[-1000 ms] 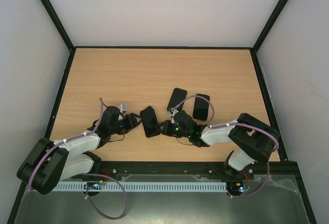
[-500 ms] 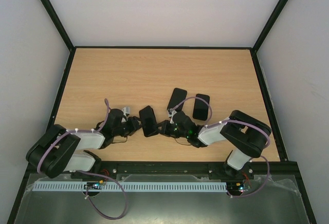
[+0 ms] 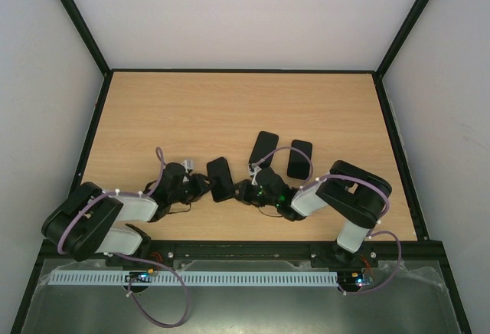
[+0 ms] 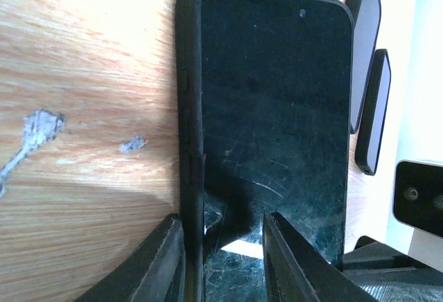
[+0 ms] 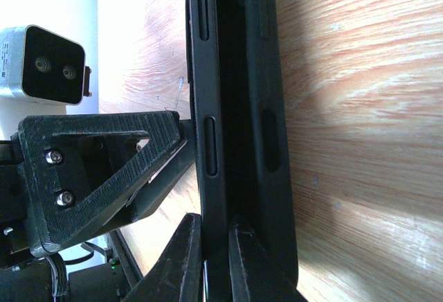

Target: Put the phone into the phone case

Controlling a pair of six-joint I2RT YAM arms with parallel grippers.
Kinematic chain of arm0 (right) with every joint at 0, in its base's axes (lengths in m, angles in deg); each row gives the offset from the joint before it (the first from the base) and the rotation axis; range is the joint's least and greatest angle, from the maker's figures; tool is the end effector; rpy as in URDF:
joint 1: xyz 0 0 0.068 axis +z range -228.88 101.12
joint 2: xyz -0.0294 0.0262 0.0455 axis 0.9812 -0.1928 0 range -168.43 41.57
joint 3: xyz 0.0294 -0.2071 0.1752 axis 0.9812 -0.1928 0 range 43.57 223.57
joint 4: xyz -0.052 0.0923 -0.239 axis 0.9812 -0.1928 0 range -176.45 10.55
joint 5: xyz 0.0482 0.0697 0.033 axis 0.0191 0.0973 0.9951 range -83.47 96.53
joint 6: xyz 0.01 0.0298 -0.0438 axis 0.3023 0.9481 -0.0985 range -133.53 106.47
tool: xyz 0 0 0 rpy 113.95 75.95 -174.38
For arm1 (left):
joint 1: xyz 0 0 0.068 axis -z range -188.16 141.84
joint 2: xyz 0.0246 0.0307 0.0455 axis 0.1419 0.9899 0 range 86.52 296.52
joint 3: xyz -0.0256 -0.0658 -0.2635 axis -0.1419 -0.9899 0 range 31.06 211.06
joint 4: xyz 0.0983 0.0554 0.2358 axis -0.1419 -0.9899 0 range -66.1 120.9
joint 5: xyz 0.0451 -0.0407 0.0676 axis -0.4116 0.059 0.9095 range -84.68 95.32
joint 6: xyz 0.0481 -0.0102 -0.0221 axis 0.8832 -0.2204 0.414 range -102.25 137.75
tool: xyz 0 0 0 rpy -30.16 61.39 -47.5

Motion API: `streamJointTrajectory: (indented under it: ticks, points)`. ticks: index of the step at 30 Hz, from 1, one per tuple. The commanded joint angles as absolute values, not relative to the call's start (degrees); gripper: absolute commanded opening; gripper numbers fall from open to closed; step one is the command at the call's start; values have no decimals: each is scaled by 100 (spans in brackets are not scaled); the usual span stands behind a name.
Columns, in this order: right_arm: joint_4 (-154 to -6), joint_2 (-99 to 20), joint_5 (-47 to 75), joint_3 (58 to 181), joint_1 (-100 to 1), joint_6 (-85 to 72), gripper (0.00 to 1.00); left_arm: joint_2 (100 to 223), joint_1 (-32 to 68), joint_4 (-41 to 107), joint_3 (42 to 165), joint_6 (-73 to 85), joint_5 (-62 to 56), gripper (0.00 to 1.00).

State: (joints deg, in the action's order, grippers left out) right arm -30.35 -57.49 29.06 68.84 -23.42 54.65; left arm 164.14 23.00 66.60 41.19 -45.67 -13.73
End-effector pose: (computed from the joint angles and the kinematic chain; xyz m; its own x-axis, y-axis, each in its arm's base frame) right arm 0.1502 0.2424 0.1112 -0.9776 0.0921 -0.1891 -0.1363 0.4076 0.9029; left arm 0.1687 -0.1155 0.1114 -0.8514 -0.4731 -0.2266 -0.0781 0.5415 -0.8371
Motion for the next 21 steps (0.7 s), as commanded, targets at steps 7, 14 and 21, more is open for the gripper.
streamJointTrajectory:
  ticks: [7,14,21]
  points:
    - [-4255,-5416,2617,6976,-2263,5127,15,16115,2375,6176,4163,-4373,-1415,31]
    - [-5247,-4886,2216,7244,-2262,4606,32,16029,2176,6027,4136,-4266,-1421,36]
    - [-6061,-4314,1563,7424,-2358,4172,50,16145,1962,5986,4256,-4147,-1569,37]
